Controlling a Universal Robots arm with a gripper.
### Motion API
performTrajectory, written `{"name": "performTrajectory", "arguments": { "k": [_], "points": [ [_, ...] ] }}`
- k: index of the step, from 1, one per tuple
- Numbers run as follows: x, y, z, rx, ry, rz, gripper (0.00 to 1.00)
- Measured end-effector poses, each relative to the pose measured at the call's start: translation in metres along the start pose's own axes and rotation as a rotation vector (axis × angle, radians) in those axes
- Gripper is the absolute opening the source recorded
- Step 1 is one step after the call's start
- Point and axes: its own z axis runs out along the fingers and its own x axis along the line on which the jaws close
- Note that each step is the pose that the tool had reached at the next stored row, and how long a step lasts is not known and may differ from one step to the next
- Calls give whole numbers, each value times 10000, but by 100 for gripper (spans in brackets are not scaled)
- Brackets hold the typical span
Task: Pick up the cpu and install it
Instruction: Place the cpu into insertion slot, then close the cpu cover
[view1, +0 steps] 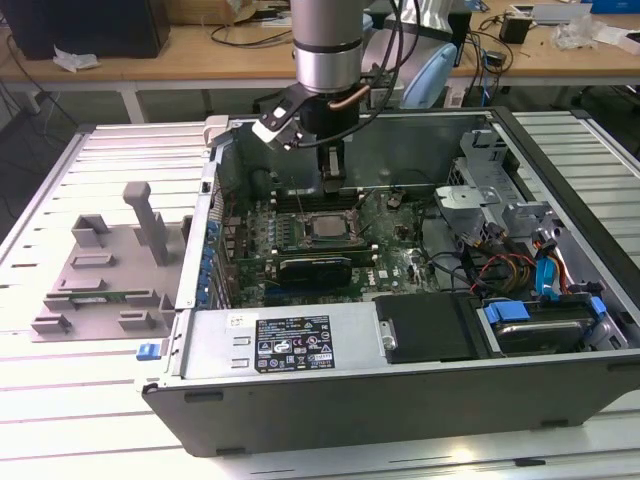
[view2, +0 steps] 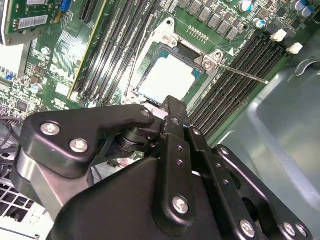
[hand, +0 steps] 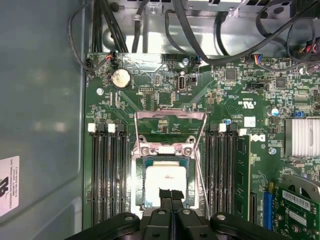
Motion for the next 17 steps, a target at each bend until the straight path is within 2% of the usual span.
{"name": "performTrajectory", "arguments": {
  "k": [14,17],
  "points": [
    [0,1,-12,0,0,0,11],
    [-1,1,-45,0,1,1,11]
  ]
}}
